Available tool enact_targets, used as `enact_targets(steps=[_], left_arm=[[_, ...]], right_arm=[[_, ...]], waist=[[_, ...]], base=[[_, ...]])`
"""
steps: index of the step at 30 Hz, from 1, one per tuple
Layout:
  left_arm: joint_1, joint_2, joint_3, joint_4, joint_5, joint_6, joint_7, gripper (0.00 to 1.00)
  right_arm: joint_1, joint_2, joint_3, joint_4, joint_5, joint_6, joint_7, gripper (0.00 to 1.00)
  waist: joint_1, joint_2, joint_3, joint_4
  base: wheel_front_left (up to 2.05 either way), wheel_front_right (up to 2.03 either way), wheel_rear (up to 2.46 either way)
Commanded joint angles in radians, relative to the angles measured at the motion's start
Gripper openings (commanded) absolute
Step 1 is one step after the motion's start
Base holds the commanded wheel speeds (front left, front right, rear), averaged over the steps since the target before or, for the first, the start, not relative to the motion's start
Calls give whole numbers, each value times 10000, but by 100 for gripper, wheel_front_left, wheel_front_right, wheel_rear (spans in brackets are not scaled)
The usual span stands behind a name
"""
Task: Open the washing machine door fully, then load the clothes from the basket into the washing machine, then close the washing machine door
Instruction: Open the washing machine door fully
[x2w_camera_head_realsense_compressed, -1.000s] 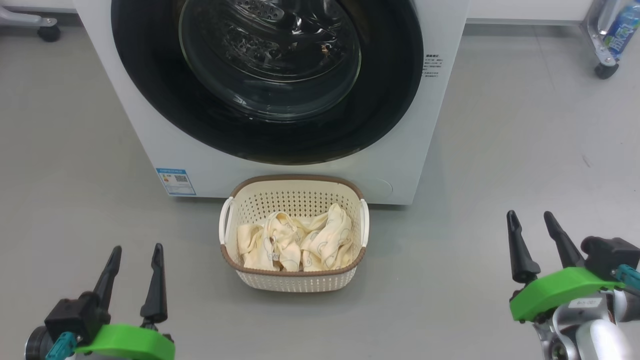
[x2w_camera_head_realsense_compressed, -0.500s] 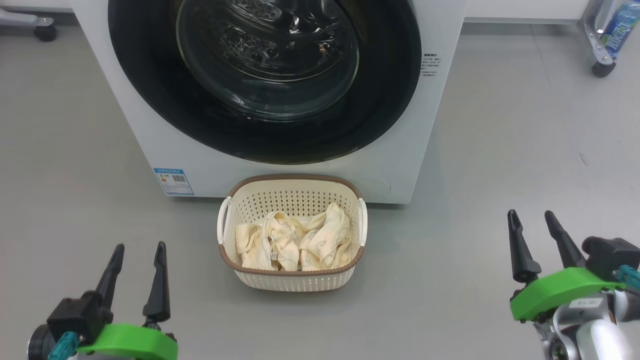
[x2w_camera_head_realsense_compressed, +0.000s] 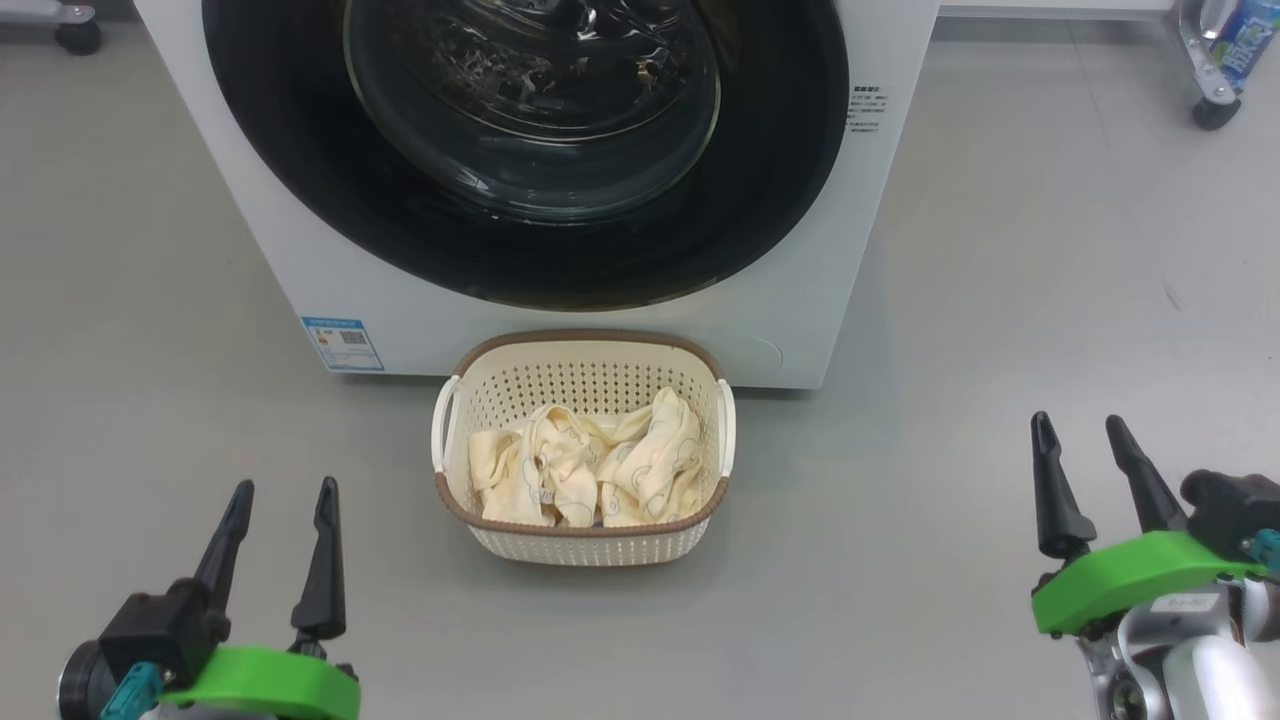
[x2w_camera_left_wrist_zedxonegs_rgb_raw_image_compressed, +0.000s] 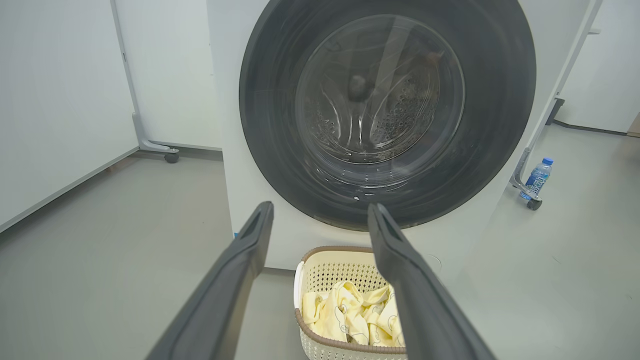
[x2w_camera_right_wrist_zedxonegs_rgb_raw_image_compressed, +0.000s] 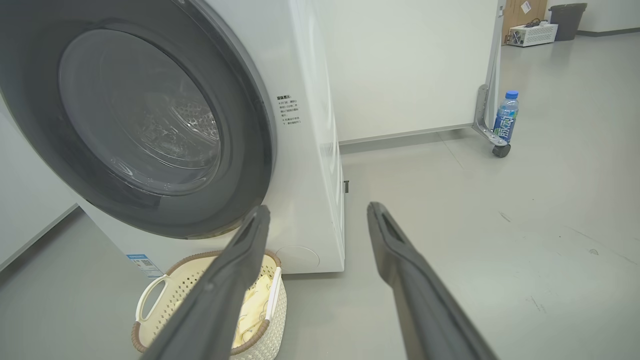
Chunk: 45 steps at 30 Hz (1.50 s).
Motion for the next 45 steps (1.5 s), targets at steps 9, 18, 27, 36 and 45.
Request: enact_targets(steps=[9,18,27,36,45], left_arm=[[-422,175,343,-414,126,88,-133,100],[-697,97,233,-358,137,18,-137,100],[-932,-5,155,-262,161,-70,-140,100],[-1218,-69,104,-132,187,-210,-142,100],[-1578,-216,76,-68,244,-373,-142,100]], right_arm=[[-1593,-220,-76,-514,348,6,-40,100],[-4019,-651,-486,-589,1347,6,116,100],[-6430,-389,-2005,352,3630,6,416,32],[-8069,-111,-3908,2382,5733,6,1475,0],[-9522,-73,-5261,4132,6360,6,2696,0]], waist=[[0,0,258,73],[0,0,633,304],[0,0,931,569],[0,0,1304,844],[0,0,2010,1205]], base=[[0,0,0],[0,0,0],[0,0,0],[0,0,0],[0,0,0]])
